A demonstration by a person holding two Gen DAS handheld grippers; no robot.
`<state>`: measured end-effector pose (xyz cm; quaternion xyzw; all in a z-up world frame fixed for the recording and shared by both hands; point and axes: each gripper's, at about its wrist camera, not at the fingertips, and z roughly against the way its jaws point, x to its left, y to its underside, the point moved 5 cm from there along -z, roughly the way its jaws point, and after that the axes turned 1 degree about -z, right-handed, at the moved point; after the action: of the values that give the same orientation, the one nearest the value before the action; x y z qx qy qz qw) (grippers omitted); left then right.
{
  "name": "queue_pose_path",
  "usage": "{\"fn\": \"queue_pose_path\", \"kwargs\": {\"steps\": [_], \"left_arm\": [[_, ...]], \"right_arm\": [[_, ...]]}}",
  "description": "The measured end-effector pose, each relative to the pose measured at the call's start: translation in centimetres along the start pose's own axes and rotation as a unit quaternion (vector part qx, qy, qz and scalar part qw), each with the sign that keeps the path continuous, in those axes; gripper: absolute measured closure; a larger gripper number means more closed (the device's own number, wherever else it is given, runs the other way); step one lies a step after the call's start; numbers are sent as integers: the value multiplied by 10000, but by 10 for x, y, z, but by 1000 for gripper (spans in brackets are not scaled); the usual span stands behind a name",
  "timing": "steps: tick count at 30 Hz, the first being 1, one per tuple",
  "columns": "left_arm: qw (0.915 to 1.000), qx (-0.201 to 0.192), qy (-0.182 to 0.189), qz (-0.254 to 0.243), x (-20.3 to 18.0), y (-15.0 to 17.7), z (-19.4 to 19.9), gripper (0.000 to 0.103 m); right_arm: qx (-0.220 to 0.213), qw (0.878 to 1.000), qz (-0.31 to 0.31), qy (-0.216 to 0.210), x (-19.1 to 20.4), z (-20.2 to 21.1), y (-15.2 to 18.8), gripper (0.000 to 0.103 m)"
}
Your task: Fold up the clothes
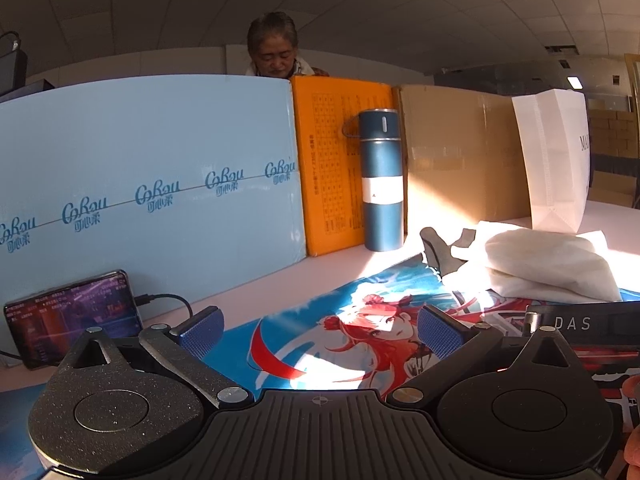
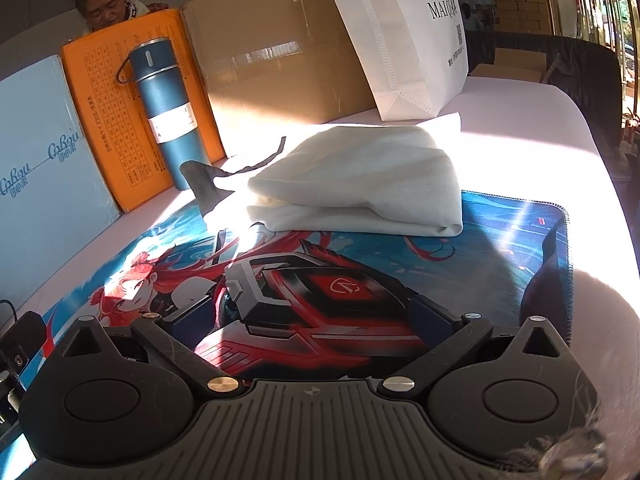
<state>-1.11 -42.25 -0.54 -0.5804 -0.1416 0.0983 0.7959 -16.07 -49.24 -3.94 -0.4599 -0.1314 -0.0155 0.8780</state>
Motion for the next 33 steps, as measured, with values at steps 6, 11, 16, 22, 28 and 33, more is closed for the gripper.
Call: {"fn": "queue_pose_path", "kwargs": {"steps": [6, 11, 16, 22, 28, 33], "left_arm": [[10000, -4, 3, -25, -1, 0, 0, 0], [10000, -3, 5, -25, 0, 0, 0, 0], [10000, 8, 17, -17, 0, 0, -1, 0], [10000, 11, 21, -21, 0, 0, -1, 0], [10000, 12, 25, -26, 0, 0, -1, 0], [10000, 15, 31, -31, 0, 0, -1, 0]], "right_arm": [[-2, 10000, -12, -20, -1, 0, 0, 0], [-3, 10000, -21, -28, -1, 1, 0, 0], [-3, 10000, -28, -40, -1, 0, 0, 0], [-5, 10000, -41, -57, -2, 1, 0, 0], [-5, 10000, -45, -65, -2, 1, 0, 0], [-6, 10000, -53, -75, -2, 1, 0, 0]]}}
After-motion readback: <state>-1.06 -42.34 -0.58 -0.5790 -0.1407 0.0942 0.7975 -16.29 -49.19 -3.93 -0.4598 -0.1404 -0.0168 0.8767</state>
